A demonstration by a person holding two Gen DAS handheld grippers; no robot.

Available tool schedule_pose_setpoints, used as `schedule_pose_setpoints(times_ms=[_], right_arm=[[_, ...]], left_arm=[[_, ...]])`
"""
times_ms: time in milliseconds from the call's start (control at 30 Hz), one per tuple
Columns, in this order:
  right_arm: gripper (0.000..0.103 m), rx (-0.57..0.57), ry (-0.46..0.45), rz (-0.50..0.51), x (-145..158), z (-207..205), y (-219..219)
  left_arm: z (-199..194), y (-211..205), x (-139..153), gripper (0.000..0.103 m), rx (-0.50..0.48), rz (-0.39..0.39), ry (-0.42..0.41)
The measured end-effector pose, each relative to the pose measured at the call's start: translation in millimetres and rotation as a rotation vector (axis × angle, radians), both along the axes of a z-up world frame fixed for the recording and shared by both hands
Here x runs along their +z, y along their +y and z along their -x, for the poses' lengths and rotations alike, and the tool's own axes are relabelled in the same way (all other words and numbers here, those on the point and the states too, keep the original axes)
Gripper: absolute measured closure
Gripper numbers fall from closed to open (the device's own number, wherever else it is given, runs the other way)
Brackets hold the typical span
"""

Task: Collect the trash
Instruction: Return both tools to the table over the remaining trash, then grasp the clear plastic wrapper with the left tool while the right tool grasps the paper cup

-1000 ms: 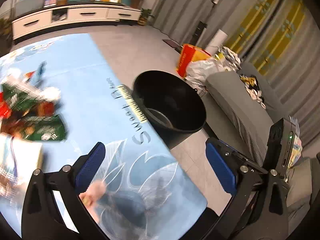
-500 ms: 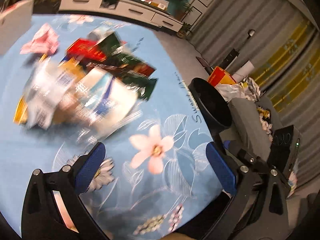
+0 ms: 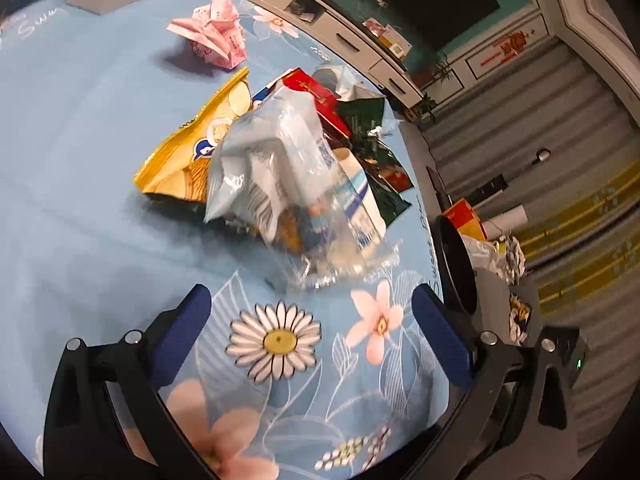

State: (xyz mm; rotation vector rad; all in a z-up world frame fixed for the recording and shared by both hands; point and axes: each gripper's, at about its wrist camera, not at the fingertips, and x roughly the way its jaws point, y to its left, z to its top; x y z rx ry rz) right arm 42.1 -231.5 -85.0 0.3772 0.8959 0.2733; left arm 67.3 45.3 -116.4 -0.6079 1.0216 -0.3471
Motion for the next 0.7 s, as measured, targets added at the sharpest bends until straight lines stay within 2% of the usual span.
schedule_pose_setpoints(times_ms=[133, 167, 267, 333, 400, 433, 500, 600, 700], right_arm=[[0.003, -0.007, 0.004, -0.005, -4, -4, -4], [0.003, -0.009, 0.004, -0.005, -5, -6, -4], [0.003, -0.009, 0.008, -0.015, -7, -11, -7], [0.003, -0.004, 0.015, -0.024, -8, -16, -5], [0.003, -0.001, 0.012, -0.027, -8, -21, -3], [0.003, 0.001, 0.011, -0.027, -8, -24, -2], [0.003, 0.004, 0.006, -0.033, -8, -29, 0], [0.003, 0.015, 0.004, -0.061, -7, -37, 3], [0.003, 0.018, 0.009, -0.071, -7, -47, 7]], left_arm=[[-19, -4, -9, 0.005, 0.046, -0.006, 0.002], [-23, -6, -12, 0.010, 0.055, -0.005, 0.003], [-31, -8, -18, 0.038, 0.067, 0.002, 0.017], [-33, -7, -22, 0.048, 0.071, 0.014, 0.026], [-31, -4, -21, 0.062, 0.063, 0.037, 0.013], [-29, -4, -18, 0.062, 0.057, 0.030, 0.006], [-24, -3, -13, 0.079, 0.033, 0.039, -0.008], [-16, -1, -1, 0.085, 0.002, 0.019, -0.037], [-7, 1, 18, 0.085, -0.031, -0.021, -0.094]])
